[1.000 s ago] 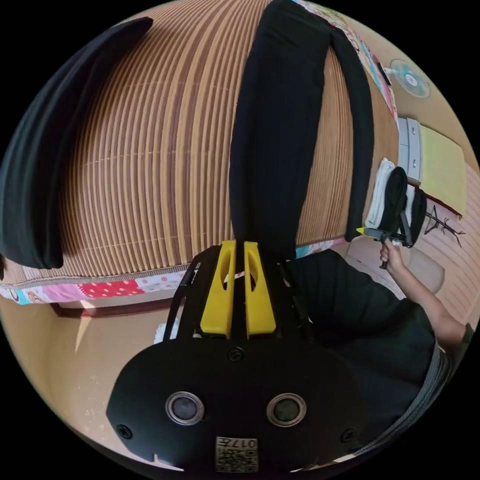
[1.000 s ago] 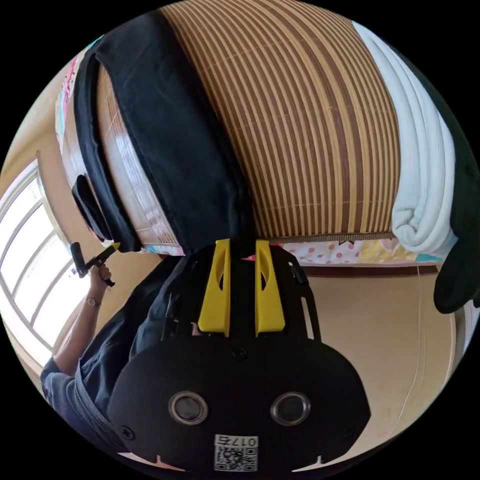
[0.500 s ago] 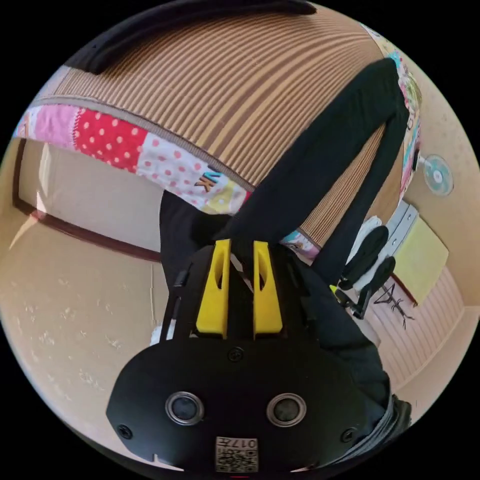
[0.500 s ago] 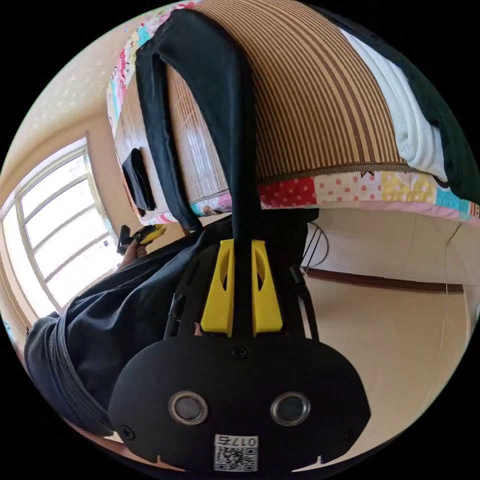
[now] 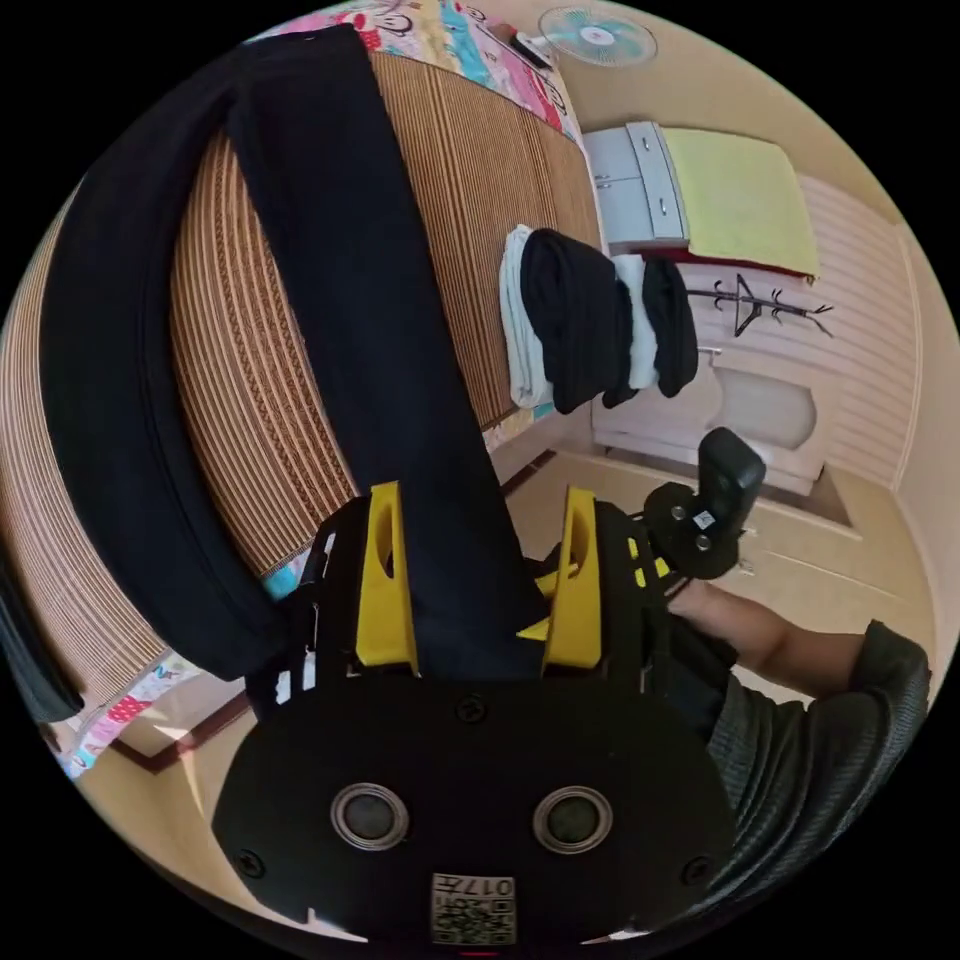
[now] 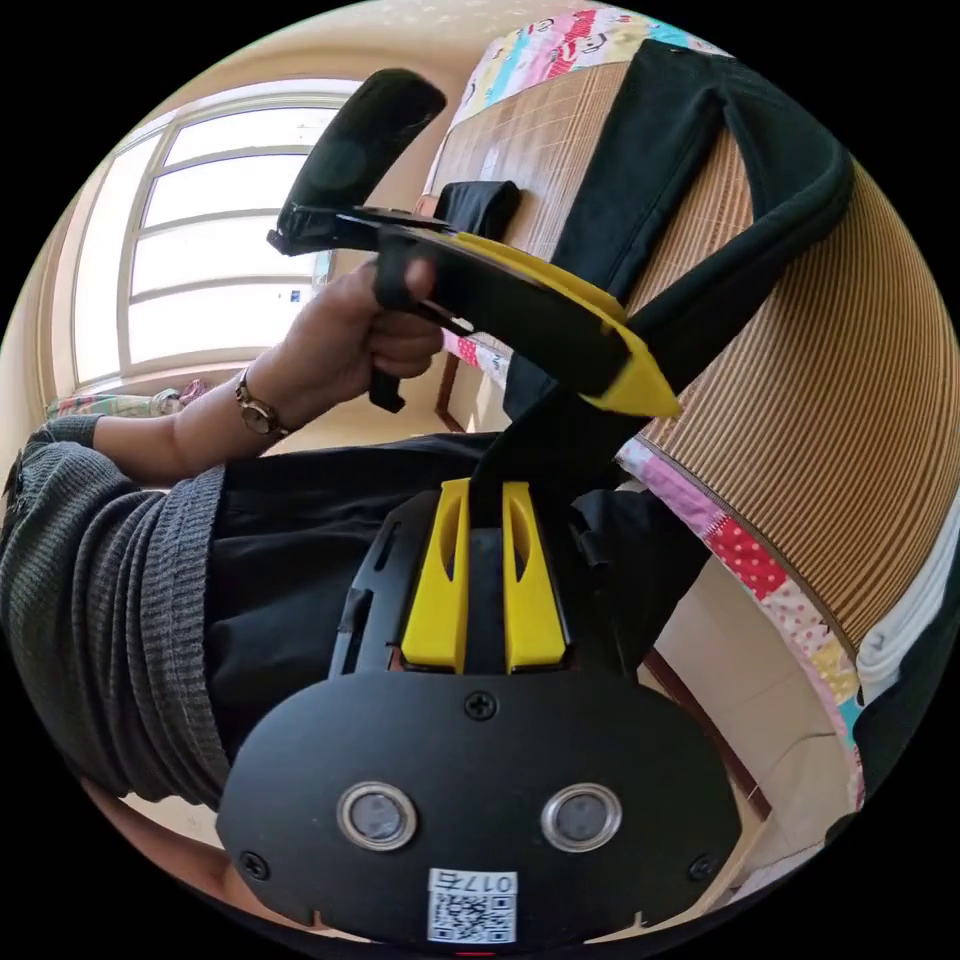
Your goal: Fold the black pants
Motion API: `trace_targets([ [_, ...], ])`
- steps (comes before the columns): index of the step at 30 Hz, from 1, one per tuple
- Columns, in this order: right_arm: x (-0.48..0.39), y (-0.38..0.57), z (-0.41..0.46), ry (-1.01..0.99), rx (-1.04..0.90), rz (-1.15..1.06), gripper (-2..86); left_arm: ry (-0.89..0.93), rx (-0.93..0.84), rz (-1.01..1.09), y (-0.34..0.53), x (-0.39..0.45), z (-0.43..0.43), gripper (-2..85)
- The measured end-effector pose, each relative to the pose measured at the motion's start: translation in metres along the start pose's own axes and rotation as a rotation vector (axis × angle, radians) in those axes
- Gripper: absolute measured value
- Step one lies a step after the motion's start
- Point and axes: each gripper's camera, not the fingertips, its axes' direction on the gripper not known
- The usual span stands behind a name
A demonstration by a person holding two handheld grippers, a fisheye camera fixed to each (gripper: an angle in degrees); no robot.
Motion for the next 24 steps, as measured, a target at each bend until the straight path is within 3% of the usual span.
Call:
trace_targets([
  [5, 0.009, 0.003, -0.003, -0.012, -0.11, 0.001, 5.9, -0.25, 0.051, 0.023, 0.027, 0.013, 0.021, 6.5],
  [9, 0.046, 0.011, -0.031, -0.122, -0.224, 0.05, 6.8, -0.145, 0.054, -0.002, 0.048, -0.007, 0.033, 4.5],
  [14, 0.107, -0.023, -0.116, -0.013, -0.251, 0.136, 6.8, -0.012, 0.112, -0.093, 0.077, -0.048, 0.03, 4.1],
  [18, 0.17, -0.103, -0.212, 0.053, -0.012, 0.224, 8.9, 0.078, 0.211, -0.143, 0.104, -0.075, 0.022, 4.2],
  [24, 0.245, -0.226, -0.282, -0.017, 0.394, 0.417, 12.1, 0.135, 0.293, -0.191, 0.129, -0.101, 0.021, 4.3],
])
